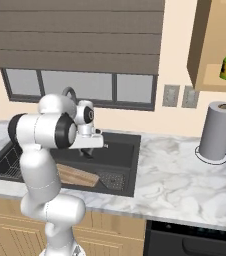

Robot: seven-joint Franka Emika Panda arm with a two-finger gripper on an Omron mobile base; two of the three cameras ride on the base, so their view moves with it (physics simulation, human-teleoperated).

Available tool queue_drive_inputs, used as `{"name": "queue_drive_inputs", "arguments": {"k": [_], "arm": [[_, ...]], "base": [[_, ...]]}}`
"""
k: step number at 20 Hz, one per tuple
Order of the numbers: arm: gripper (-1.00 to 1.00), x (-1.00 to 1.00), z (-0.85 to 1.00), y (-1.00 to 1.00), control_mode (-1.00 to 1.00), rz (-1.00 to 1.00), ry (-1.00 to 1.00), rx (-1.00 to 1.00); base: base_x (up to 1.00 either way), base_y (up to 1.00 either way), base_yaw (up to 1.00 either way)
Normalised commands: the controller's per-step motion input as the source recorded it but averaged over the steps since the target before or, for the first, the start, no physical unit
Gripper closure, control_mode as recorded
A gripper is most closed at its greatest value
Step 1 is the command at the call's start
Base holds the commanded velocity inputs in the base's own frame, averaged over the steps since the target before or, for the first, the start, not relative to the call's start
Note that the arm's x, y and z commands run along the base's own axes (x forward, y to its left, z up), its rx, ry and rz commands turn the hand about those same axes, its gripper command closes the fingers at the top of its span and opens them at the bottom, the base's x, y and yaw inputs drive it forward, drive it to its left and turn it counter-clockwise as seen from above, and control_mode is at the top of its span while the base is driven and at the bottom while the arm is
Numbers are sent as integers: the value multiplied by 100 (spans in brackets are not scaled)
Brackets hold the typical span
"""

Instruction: Move the cutting board and knife to the sink. Then move spray from the cabinet to the counter.

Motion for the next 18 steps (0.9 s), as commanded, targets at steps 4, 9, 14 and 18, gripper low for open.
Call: {"name": "queue_drive_inputs", "arguments": {"k": [4, 9, 14, 18], "arm": [[100, 15, -16, 0, -100, 1, 0, 0], [100, 8, -19, 0, -100, 3, 0, 0], [100, 29, -24, 0, -100, 5, 0, 0], [100, 28, -35, 0, -100, 3, -1, 0]], "base": [[0, 0, 0], [0, 0, 0], [0, 0, 0], [0, 0, 0]]}}
